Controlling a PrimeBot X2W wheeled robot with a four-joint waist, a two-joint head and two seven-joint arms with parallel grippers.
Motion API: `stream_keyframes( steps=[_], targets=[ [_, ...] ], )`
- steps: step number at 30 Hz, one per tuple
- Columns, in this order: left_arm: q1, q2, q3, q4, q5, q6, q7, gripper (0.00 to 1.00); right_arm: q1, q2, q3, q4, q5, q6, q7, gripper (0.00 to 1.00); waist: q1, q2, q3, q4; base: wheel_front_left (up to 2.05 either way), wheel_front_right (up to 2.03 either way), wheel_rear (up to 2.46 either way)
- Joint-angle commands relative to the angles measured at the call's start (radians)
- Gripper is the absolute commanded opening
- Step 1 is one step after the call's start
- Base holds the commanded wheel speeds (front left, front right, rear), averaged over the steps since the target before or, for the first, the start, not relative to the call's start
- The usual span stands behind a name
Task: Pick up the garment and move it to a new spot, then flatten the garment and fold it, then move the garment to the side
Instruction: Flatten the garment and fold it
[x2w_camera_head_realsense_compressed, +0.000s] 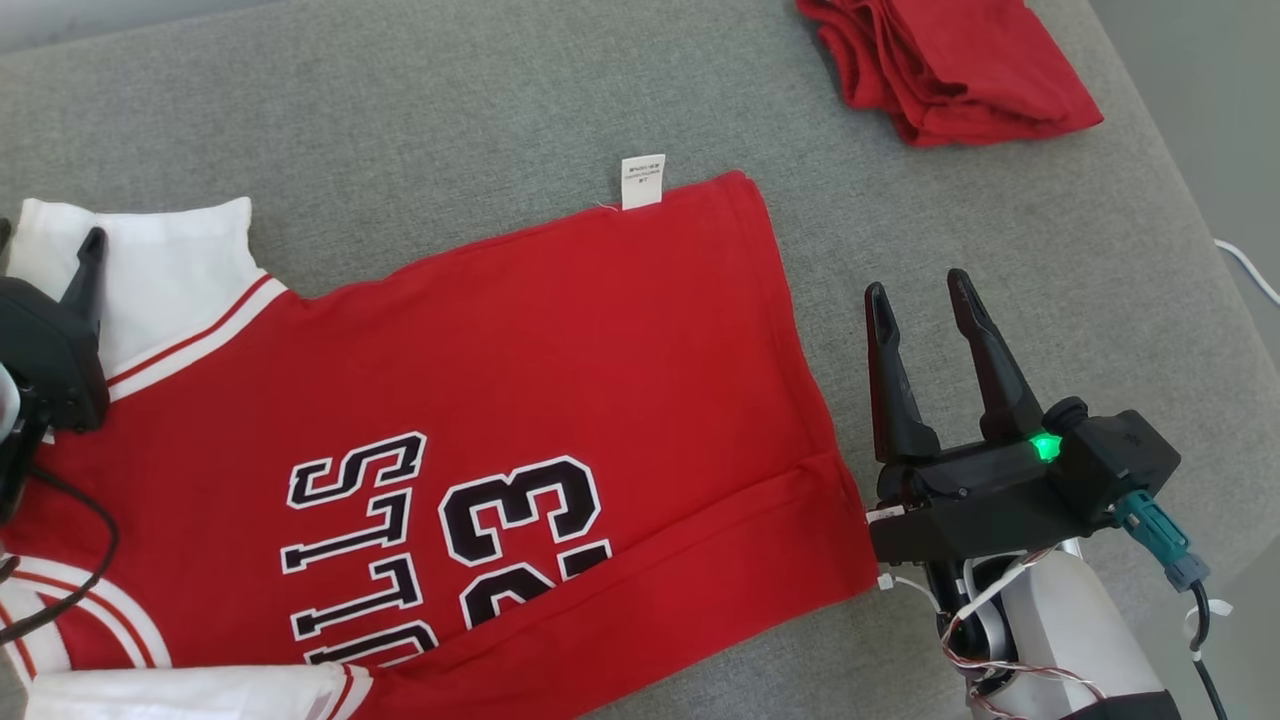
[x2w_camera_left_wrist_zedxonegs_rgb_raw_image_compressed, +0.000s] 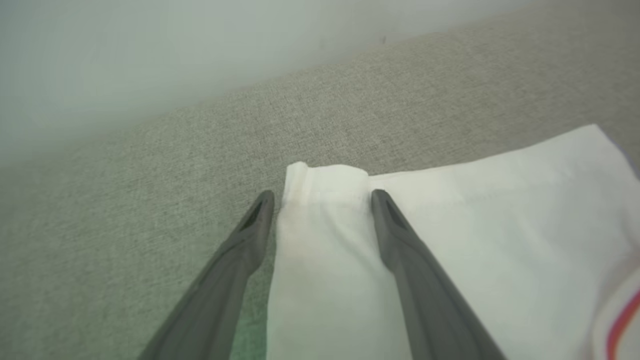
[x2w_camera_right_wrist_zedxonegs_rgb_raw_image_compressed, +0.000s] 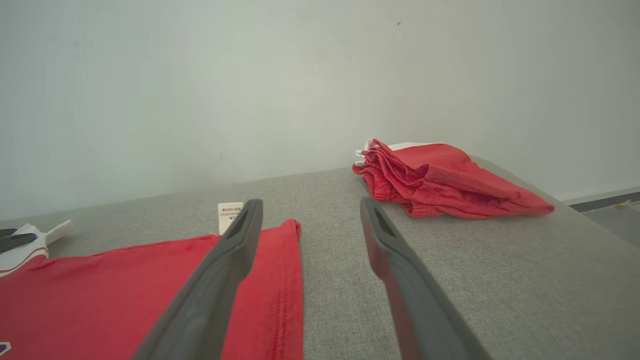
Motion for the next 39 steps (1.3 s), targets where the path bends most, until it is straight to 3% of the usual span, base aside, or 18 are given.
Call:
stream_keyframes(
  steps=[1, 4, 5, 7, 16, 24, 39],
  targets=[
    [-0.014, 0.006, -0.006, 0.013, -0.007, 0.002, 0.0, 1.0, -0.008, 0.004, 0.001, 0.001, 0.003, -0.002, -0.001, 1.0, -0.0002, -0.0002, 0.001, -0.002, 0.0, 0.0, 0.0],
    [-0.025, -0.005, -0.018, 0.037, -0.039, 0.002, 0.003, 0.98, -0.013, 0.004, 0.001, 0.003, 0.001, -0.002, -0.001, 1.0, -0.0002, -0.0002, 0.003, -0.001, 0.0, 0.0, 0.0],
    [-0.031, -0.002, -0.028, 0.043, -0.037, 0.002, -0.003, 0.59, -0.013, 0.004, 0.003, 0.006, -0.002, -0.002, -0.001, 1.0, -0.0002, -0.0002, 0.005, 0.001, 0.0, 0.0, 0.0],
    [-0.044, 0.003, -0.038, 0.058, -0.033, 0.002, -0.026, 0.0, -0.017, 0.004, 0.008, 0.025, -0.006, -0.002, -0.001, 1.0, -0.0002, -0.0002, 0.006, 0.005, 0.0, 0.0, 0.0],
    [-0.065, -0.044, -0.068, 0.068, -0.109, 0.002, -0.131, 0.0, -0.079, -0.029, 0.035, 0.167, 0.008, -0.002, -0.001, 1.0, -0.0002, -0.0002, -0.02, 0.051, 0.0, 0.0, 0.0],
    [-0.043, -0.053, -0.113, 0.029, -0.125, 0.002, -0.233, 0.0, -0.24, -0.091, 0.095, 0.396, 0.054, -0.002, -0.001, 1.0, -0.0002, -0.0002, -0.04, 0.111, 0.0, 0.0, 0.0],
    [-0.074, -0.091, -0.181, -0.023, -0.126, 0.002, -0.299, 0.0, -0.523, -0.154, 0.214, 0.757, 0.19, -0.002, 0.101, 1.0, -0.0002, -0.0002, -0.019, 0.186, 0.0, 0.0, 0.0]
  ],
)
